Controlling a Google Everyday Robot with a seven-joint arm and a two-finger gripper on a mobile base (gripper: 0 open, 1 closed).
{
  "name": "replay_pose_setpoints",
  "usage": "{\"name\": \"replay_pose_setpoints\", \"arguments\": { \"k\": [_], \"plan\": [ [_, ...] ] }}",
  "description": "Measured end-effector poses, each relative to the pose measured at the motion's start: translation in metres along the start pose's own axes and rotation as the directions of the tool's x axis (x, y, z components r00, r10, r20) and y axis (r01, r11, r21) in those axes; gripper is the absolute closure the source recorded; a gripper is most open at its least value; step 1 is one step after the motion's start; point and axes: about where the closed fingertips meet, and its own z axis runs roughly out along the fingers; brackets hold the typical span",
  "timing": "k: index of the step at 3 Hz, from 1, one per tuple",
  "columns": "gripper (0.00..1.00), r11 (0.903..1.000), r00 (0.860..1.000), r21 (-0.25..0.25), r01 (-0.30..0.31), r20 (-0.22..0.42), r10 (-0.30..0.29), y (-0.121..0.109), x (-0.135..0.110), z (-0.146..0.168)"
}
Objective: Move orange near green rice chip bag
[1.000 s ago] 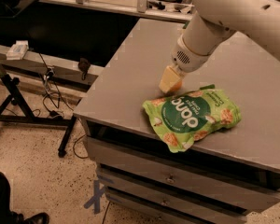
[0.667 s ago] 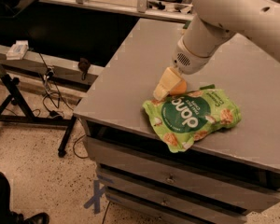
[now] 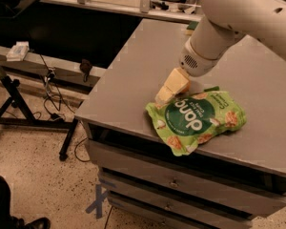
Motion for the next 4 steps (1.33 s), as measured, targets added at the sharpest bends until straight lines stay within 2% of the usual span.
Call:
{"name": "replay_pose_setpoints", "arguments": {
  "k": [1,2,3,4],
  "plan": [
    [0.0,1.0,1.0,0.0,0.0,0.001,0.0,0.0,0.0,0.0],
    [0.0,1.0,0.997,0.007,-0.001,0.073,0.0,-0.009,0.003,-0.01],
    [0.0,1.0,0.973,0.002,0.001,0.232,-0.001,-0.031,0.007,-0.023],
    [0.0,0.9998,0.914,-0.01,0.018,0.406,-0.012,-0.065,0.005,-0.043]
  ]
}}
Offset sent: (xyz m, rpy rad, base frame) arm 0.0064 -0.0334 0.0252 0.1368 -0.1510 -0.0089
